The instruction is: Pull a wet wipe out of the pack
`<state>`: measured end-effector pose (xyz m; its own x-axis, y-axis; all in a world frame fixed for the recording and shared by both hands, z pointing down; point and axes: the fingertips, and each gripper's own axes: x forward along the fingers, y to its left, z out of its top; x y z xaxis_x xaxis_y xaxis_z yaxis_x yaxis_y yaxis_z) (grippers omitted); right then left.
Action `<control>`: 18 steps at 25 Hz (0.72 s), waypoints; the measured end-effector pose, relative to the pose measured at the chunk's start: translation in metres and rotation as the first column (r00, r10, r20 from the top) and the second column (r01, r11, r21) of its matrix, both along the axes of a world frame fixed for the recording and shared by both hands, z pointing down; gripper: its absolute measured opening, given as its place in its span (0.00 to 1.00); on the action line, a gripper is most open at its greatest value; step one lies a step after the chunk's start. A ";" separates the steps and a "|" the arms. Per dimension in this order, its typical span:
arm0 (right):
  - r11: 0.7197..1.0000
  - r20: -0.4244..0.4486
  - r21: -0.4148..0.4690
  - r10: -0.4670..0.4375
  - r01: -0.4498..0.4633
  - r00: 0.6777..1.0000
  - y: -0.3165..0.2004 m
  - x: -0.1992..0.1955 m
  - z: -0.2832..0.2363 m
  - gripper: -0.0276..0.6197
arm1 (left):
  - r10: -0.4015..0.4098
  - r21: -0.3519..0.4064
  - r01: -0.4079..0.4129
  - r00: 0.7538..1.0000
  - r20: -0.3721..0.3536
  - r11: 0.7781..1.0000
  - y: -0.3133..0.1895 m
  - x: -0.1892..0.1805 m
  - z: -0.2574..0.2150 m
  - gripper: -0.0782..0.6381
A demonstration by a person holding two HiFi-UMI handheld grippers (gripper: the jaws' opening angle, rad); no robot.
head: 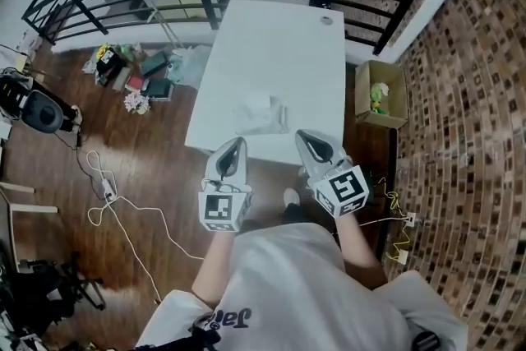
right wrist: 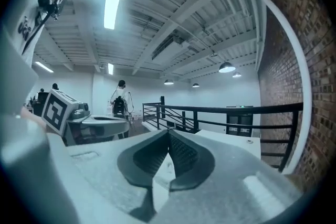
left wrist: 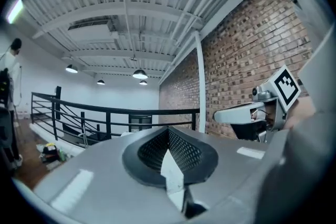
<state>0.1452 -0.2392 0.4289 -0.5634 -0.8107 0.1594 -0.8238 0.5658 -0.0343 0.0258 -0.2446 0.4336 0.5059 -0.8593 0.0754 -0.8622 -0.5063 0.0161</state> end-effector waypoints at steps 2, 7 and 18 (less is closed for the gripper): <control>0.999 0.001 -0.032 -0.006 0.006 1.000 -0.022 0.018 0.013 0.03 | -0.020 0.016 0.019 0.999 0.048 1.000 -0.010 0.006 -0.001 0.13; 0.994 -0.060 -0.104 -0.032 0.025 0.998 -0.060 0.058 0.046 0.03 | -0.045 -0.057 0.050 0.996 0.077 0.997 -0.044 -0.007 0.023 0.13; 0.955 -0.389 -0.169 -0.292 0.244 0.874 -0.164 0.105 0.036 0.14 | 0.078 -0.160 -0.075 0.997 0.018 0.984 -0.094 -0.041 0.055 0.13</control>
